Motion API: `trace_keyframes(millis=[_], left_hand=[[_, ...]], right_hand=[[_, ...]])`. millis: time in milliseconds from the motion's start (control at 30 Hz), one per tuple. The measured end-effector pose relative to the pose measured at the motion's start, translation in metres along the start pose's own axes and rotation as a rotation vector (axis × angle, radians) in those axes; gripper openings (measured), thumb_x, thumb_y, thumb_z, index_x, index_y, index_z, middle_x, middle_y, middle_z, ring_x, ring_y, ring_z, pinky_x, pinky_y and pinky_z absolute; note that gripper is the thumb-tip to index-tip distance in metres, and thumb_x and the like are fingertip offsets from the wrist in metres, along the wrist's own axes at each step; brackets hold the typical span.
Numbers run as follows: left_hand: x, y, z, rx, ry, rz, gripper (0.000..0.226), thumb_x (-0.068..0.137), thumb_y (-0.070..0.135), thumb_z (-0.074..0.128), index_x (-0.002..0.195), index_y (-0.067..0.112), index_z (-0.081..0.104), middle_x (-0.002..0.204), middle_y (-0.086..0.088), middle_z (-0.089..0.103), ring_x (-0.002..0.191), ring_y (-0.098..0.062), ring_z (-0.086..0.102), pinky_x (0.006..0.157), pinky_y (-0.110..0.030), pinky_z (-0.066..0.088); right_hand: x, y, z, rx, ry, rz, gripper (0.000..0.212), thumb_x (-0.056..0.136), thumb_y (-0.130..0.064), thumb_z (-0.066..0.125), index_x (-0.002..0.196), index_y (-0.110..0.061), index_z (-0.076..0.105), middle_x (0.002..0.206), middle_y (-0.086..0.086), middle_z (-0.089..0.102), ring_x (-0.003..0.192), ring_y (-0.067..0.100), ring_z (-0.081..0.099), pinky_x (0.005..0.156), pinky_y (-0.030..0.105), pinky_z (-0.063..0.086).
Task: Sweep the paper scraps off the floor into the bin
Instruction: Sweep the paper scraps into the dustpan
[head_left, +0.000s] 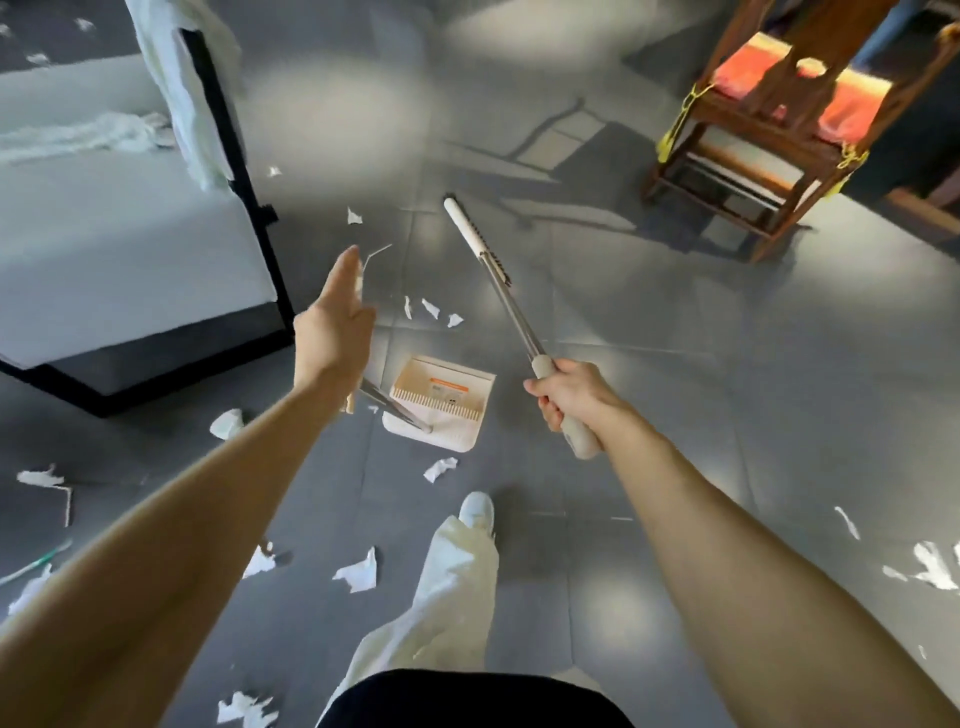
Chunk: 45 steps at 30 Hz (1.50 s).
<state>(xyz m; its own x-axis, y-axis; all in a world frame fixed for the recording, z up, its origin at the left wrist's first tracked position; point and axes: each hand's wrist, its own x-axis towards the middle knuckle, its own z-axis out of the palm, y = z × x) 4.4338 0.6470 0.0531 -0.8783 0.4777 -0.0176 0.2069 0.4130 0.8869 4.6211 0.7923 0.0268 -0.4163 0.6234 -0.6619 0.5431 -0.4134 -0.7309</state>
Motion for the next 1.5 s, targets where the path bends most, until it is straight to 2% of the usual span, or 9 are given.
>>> trace_keyframes(millis=[133,267,367,733,867,1000,1133,1367,1500], left_hand=[[0.132,0.028,0.047,-0.014,0.020,-0.006,0.064,0.090,0.004,0.049,0.141,0.041,0.039,0.131,0.020,0.049,0.110,0.004,0.046,0.085,0.000,0.030],[0.250,0.057,0.083,0.022,0.049,-0.012,0.058,0.091,0.014,0.051,0.143,0.037,0.038,0.138,0.010,0.051,0.112,-0.008,0.052,0.094,-0.019,0.037],[0.339,0.073,0.110,0.064,0.088,-0.011,0.058,0.092,0.022,0.050,0.147,0.032,0.033,0.143,0.006,0.047,0.126,-0.014,0.048,0.096,-0.018,0.035],[0.687,0.125,0.180,0.073,0.305,-0.155,0.064,0.092,0.000,0.050,0.147,0.027,0.034,0.146,0.004,0.043,0.130,-0.007,0.044,0.108,-0.019,0.030],[0.813,0.120,0.178,0.056,0.433,-0.206,0.063,0.092,0.005,0.053,0.145,0.032,0.036,0.144,0.006,0.047,0.129,-0.009,0.046,0.108,-0.018,0.030],[0.952,0.107,0.184,0.037,0.506,-0.240,0.062,0.093,0.004,0.053,0.146,0.031,0.035,0.146,0.007,0.044,0.131,-0.008,0.042,0.104,-0.011,0.026],[1.095,0.106,0.181,0.056,0.515,-0.266,0.060,0.096,0.006,0.052,0.147,0.030,0.032,0.148,0.004,0.041,0.134,-0.015,0.041,0.112,-0.026,0.028],[1.337,0.115,0.158,0.147,0.530,-0.291,0.058,0.098,0.011,0.050,0.149,0.026,0.029,0.151,0.003,0.037,0.136,-0.020,0.038,0.110,-0.029,0.028],[1.495,0.095,0.142,0.190,0.593,-0.346,0.058,0.098,0.014,0.051,0.149,0.030,0.029,0.150,0.000,0.039,0.135,-0.026,0.039,0.111,-0.030,0.025]], right_hand=[[0.108,-0.099,-0.011,0.001,-0.034,0.009,0.017,0.093,0.002,0.056,0.105,-0.010,0.055,0.061,0.005,0.040,0.035,0.007,0.032,0.033,0.011,0.027],[0.199,-0.191,-0.020,-0.010,-0.045,-0.007,0.029,0.092,0.003,0.056,0.120,0.003,0.053,0.062,0.005,0.041,0.037,0.007,0.034,0.034,0.011,0.027],[0.277,-0.260,-0.020,-0.030,-0.072,-0.027,0.036,0.092,0.003,0.057,0.127,-0.001,0.053,0.064,0.005,0.042,0.046,0.010,0.034,0.035,0.012,0.028],[0.582,-0.543,0.020,-0.254,-0.258,-0.077,0.026,0.091,0.001,0.059,0.112,-0.014,0.058,0.062,0.005,0.041,0.045,0.011,0.033,0.033,0.013,0.028],[0.675,-0.651,0.066,-0.335,-0.350,-0.132,0.032,0.091,0.002,0.058,0.122,0.007,0.053,0.060,0.005,0.038,0.034,0.007,0.031,0.032,0.013,0.025],[0.782,-0.746,0.125,-0.317,-0.438,-0.118,0.041,0.092,0.006,0.054,0.132,0.001,0.049,0.063,0.005,0.038,0.027,0.003,0.029,0.031,0.011,0.024],[0.888,-0.844,0.184,-0.327,-0.483,-0.076,0.036,0.091,0.005,0.057,0.125,-0.005,0.056,0.062,0.004,0.039,0.028,0.002,0.030,0.031,0.012,0.025],[1.054,-1.024,0.271,-0.437,-0.530,-0.056,0.040,0.091,-0.002,0.061,0.126,-0.021,0.053,0.066,0.006,0.047,0.046,0.010,0.038,0.036,0.016,0.036],[1.173,-1.127,0.345,-0.478,-0.559,-0.081,0.027,0.090,-0.001,0.060,0.116,-0.006,0.057,0.061,0.005,0.044,0.036,0.006,0.036,0.035,0.015,0.034]])
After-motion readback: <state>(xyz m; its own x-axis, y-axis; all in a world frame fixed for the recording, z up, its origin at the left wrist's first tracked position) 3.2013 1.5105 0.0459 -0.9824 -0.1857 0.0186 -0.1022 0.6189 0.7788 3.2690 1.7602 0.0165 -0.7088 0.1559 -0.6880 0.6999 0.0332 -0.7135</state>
